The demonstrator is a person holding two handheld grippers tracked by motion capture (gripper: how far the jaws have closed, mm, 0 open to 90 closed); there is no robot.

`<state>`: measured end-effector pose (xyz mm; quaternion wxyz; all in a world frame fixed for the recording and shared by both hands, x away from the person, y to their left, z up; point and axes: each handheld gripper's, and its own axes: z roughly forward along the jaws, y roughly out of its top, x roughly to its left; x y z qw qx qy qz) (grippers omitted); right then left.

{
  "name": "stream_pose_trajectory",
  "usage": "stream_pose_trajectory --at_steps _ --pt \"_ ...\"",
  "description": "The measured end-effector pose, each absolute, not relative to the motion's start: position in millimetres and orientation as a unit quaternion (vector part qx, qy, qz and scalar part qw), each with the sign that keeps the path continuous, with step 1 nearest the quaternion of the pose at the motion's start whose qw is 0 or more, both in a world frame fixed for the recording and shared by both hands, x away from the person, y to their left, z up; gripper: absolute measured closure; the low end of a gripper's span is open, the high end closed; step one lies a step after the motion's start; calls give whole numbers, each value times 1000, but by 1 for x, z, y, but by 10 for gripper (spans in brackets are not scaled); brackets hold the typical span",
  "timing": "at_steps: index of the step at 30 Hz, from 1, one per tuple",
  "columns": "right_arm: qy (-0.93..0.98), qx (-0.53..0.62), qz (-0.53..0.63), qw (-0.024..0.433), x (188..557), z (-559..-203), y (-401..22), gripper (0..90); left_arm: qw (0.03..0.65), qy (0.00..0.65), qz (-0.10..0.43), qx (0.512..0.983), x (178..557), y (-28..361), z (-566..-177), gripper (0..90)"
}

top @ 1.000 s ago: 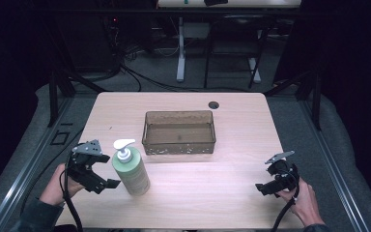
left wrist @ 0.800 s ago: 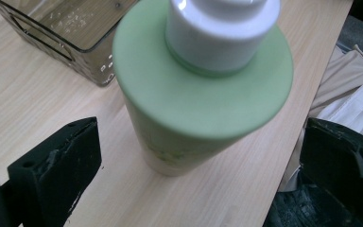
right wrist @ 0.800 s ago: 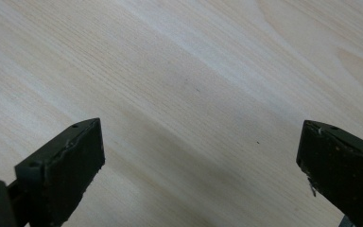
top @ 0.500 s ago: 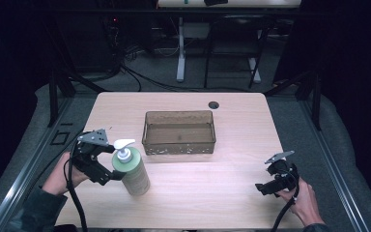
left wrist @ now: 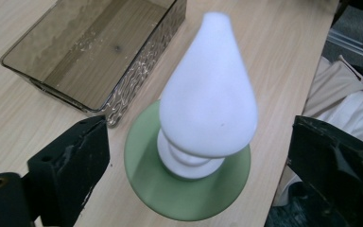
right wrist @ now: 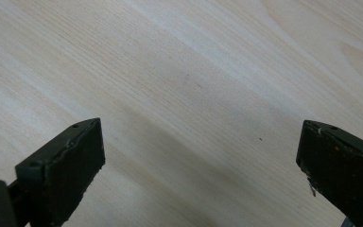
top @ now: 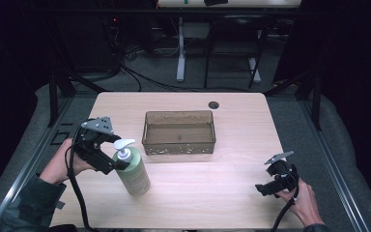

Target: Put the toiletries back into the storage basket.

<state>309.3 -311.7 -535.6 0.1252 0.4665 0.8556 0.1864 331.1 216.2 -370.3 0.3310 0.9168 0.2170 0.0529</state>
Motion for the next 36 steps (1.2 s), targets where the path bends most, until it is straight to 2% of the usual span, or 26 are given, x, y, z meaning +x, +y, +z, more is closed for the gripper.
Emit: stream_pose_trajectory --at_steps 1,3,4,6,17,21,36 --pt "855 467 185 126 309 -536 -311 14 331 215 51 918 331 215 -369 99" --pt "855 467 186 125 309 -536 -311 14 333 212 46 918 332 214 -365 212" --pt "856 467 185 125 309 -536 -311 14 328 208 48 920 333 213 -363 229" --pt "855 467 187 125 309 -535 -311 14 325 209 47 921 334 211 -359 325" --pt "856 467 187 123 309 -536 -312 14 292 211 47 932 342 198 -344 573" --pt "855 467 189 122 310 -537 -313 14 277 212 50 936 343 195 -344 622" --pt "858 462 184 126 311 -536 -311 15 251 201 55 945 342 189 -340 630"
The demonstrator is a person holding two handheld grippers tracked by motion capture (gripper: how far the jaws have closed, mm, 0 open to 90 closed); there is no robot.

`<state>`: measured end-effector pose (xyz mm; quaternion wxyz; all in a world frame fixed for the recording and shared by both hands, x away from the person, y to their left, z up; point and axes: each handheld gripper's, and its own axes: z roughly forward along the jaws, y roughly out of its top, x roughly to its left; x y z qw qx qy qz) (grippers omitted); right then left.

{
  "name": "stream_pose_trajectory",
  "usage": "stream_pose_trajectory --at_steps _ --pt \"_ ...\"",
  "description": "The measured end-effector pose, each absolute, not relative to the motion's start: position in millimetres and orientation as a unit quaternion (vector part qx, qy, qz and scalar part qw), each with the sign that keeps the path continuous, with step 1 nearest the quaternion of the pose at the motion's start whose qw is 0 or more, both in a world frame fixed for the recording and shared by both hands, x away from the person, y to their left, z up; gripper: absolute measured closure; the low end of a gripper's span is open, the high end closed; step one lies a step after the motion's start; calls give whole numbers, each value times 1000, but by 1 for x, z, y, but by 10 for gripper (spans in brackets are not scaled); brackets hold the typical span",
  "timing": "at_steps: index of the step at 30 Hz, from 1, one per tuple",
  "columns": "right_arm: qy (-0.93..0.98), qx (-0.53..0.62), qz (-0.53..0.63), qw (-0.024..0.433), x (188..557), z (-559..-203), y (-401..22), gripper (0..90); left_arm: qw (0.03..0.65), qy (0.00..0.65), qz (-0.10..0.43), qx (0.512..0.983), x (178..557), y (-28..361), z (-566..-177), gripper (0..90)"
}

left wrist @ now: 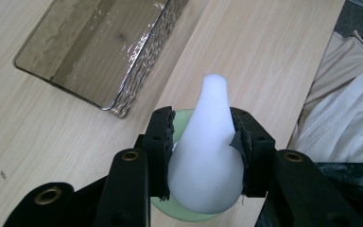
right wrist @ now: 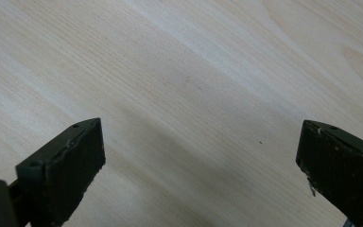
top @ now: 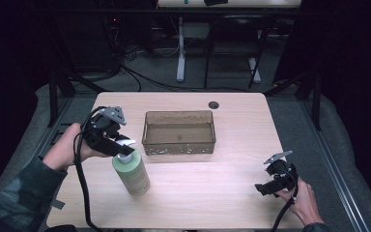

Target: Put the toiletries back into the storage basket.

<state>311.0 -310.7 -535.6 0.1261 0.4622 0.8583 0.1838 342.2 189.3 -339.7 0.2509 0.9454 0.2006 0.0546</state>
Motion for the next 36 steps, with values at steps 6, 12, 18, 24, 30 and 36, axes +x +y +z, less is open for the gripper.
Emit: stream_pose_trajectory --at_steps 6,12,18,24,30,36 --pt "858 462 182 129 310 -535 -311 14 247 199 59 947 344 189 -332 631" --pt "859 461 181 130 310 -535 -311 13 242 196 67 948 348 187 -322 631" --pt "857 464 182 129 310 -535 -311 12 241 193 72 948 353 185 -311 631" --pt "857 464 183 128 310 -535 -311 10 244 189 71 948 357 183 -304 631" --pt "858 463 181 129 310 -535 -311 9 241 184 72 950 359 179 -298 631" --pt "859 462 179 131 310 -535 -311 9 238 178 72 952 363 176 -291 631"
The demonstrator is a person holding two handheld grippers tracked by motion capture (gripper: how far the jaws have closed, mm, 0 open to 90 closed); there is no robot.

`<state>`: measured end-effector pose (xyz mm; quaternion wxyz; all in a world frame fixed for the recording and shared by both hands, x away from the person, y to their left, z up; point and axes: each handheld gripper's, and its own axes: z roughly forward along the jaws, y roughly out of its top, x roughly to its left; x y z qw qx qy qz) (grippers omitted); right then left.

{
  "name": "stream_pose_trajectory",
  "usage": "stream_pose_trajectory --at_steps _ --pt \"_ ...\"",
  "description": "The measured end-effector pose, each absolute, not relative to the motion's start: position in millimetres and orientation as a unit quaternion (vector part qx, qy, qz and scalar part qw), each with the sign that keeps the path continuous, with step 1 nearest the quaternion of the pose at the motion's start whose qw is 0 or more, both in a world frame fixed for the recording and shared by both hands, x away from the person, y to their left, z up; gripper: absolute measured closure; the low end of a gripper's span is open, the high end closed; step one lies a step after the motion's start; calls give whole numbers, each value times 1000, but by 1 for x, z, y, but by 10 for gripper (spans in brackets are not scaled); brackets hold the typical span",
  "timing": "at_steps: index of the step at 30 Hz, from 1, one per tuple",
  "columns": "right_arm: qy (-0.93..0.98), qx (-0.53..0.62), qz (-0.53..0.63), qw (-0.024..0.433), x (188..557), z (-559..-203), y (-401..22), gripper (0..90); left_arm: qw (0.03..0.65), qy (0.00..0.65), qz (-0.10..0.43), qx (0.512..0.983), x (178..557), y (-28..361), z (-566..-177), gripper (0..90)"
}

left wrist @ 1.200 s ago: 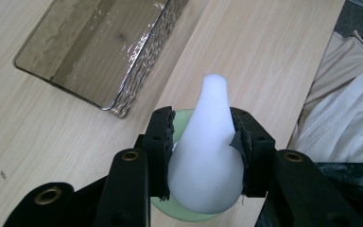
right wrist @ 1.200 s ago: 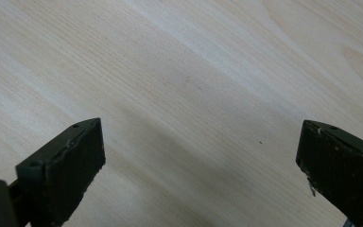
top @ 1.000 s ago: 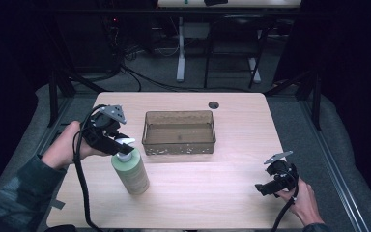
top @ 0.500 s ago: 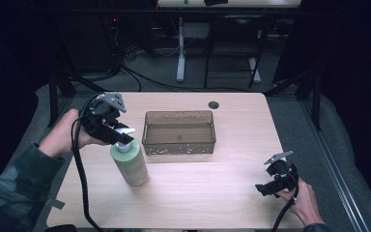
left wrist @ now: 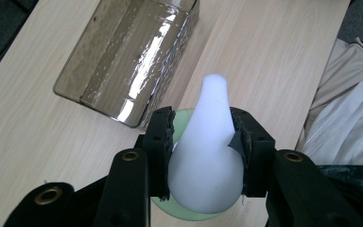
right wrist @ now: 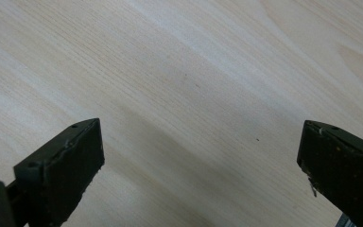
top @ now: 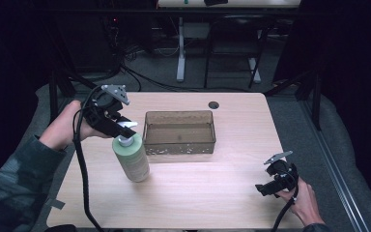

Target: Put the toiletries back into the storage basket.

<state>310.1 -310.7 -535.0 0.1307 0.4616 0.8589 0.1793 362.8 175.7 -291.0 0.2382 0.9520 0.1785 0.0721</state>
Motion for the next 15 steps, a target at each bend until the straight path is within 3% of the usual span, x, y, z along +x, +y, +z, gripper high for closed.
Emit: stream_pose_trajectory --at_steps 15 --pt "860 460 177 133 310 -535 -311 8 236 179 79 952 371 172 -270 631"
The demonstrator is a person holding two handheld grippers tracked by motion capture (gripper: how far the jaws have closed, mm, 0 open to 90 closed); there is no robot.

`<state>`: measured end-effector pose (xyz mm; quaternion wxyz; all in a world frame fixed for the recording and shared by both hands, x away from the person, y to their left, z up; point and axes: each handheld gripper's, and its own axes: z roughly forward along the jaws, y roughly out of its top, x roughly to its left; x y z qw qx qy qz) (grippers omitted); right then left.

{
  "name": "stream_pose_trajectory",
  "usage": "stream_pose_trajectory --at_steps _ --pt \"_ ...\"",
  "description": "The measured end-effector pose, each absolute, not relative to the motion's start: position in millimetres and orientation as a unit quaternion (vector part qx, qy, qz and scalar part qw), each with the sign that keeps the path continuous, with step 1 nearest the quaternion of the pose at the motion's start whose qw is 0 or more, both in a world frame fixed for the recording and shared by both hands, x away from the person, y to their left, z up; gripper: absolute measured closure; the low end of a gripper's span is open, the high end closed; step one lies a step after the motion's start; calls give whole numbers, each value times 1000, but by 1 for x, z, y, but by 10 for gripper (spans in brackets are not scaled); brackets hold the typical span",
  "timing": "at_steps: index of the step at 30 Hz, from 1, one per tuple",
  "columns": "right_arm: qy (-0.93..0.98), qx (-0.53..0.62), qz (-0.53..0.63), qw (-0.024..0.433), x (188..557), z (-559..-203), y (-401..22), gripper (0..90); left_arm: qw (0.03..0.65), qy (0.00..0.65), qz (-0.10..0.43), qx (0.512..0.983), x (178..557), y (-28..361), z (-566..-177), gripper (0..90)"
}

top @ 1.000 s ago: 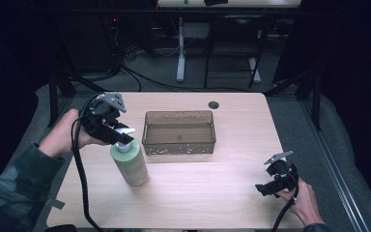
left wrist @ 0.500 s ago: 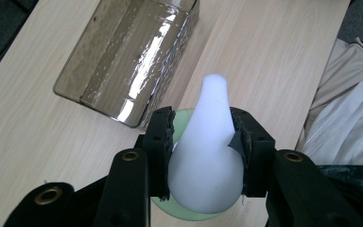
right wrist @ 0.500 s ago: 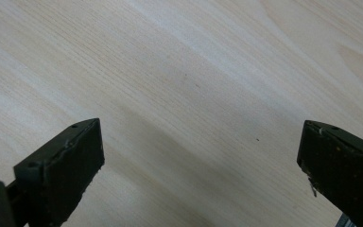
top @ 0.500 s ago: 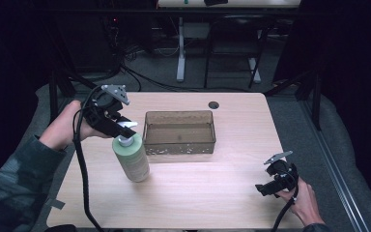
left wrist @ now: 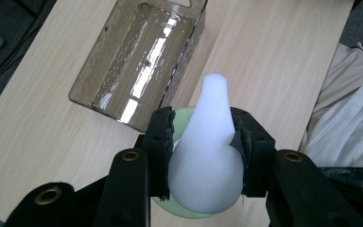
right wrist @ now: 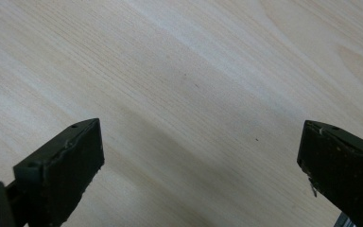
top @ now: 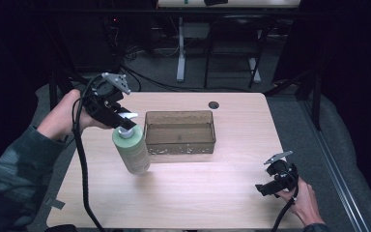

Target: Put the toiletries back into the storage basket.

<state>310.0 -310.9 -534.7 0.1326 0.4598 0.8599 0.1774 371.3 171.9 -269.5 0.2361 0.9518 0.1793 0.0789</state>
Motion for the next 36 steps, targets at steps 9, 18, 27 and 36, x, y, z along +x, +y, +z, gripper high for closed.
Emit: stream_pose_trajectory --at_steps 9,18,27,36 --pt "858 463 180 132 309 -534 -310 8 236 178 79 952 377 168 -259 631" --pt "859 462 177 134 309 -535 -312 8 229 176 83 954 382 165 -250 631" --pt "859 462 177 134 309 -534 -312 8 220 173 88 956 386 157 -238 631" --pt "858 464 177 132 309 -534 -311 8 212 175 88 957 393 152 -233 631"
